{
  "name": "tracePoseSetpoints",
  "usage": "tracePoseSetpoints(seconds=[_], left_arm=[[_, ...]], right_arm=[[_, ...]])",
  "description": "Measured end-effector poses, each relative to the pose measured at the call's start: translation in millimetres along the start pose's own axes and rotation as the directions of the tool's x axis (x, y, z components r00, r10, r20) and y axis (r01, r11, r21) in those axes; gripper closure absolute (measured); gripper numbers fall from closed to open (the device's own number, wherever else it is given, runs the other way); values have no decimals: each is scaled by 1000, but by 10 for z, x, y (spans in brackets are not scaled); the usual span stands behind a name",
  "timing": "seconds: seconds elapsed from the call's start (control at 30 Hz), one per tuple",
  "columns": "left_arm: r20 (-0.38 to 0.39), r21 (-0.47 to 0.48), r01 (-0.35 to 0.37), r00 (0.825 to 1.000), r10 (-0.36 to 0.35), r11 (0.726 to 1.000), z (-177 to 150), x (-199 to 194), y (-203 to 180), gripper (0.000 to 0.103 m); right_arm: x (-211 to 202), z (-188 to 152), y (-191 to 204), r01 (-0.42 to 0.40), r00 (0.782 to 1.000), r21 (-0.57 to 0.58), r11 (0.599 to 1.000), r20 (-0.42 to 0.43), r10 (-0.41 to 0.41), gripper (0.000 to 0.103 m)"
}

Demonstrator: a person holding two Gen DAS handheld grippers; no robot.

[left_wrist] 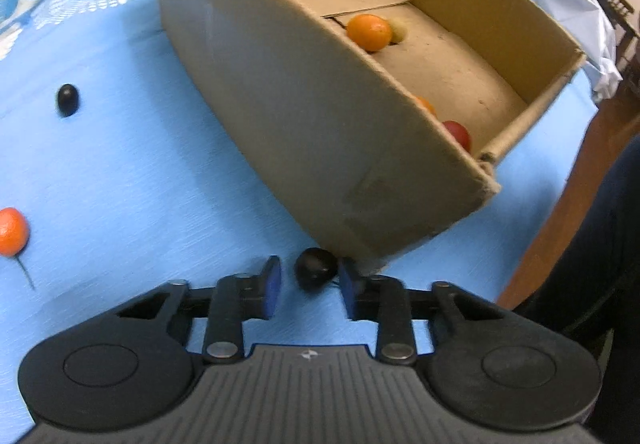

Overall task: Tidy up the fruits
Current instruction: 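Carry the dark cherry in the left tool and yellow-green fruit in the right tool over the box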

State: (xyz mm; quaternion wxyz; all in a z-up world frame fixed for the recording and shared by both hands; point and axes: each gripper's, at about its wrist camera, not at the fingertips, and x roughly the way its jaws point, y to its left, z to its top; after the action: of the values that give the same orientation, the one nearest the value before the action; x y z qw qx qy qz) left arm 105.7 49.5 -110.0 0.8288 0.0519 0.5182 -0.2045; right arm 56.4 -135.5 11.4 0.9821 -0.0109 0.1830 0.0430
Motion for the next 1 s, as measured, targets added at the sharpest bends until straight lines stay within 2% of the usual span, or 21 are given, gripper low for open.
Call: tracePoseSetpoints(seconds=[0.17, 0.27, 0.4, 0.43, 0.5, 0.53, 0.6, 0.67, 0.77, 0.8, 0.87, 1.0], left_arm=[[18, -12, -15, 1000, 15, 1000, -9, -82, -6, 79], [79, -97, -69, 994, 77, 993, 50, -161, 114, 79], [180, -254, -171, 959, 220, 952, 69, -369, 337, 79], [213, -285, -181, 946, 246, 941, 71, -428, 370, 79], [292, -318, -216, 904, 312, 923, 68, -574, 364, 79], [335, -319, -234, 879, 340, 918, 67, -649, 343, 79], [437, -307, -271, 812, 388, 912, 78, -786, 220, 79], [515, -289, -278, 761, 394, 916, 111, -874, 87, 79], [599, -268, -279, 701, 386, 922, 126, -974, -98, 79], [622, -260, -278, 684, 380, 925, 134, -994, -146, 79], [655, -246, -272, 661, 366, 930, 162, -1023, -221, 79], [712, -204, -255, 625, 322, 945, 244, -989, -360, 79]], right_arm=[[5, -2, -17, 2, 1000, -2, 1000, -6, -2, 75], [26, 2, -30, 15, 1000, 6, 1000, -11, -15, 75], [74, 6, -66, 40, 999, 27, 999, -24, -40, 75], [87, 6, -78, 45, 999, 32, 998, -27, -45, 75], [117, 10, -95, 55, 998, 43, 998, -32, -53, 75], [130, 14, -99, 58, 998, 47, 997, -33, -57, 75], [150, 20, -104, 64, 997, 53, 997, -34, -62, 75], [160, 31, -97, 66, 997, 56, 996, -31, -65, 75], [154, 37, -68, 69, 997, 47, 996, -22, -68, 75], [153, 37, -57, 70, 997, 43, 997, -20, -69, 75], [156, 33, -33, 73, 997, 31, 997, -20, -73, 75], [171, 22, -22, 85, 996, 12, 996, -26, -85, 75]])
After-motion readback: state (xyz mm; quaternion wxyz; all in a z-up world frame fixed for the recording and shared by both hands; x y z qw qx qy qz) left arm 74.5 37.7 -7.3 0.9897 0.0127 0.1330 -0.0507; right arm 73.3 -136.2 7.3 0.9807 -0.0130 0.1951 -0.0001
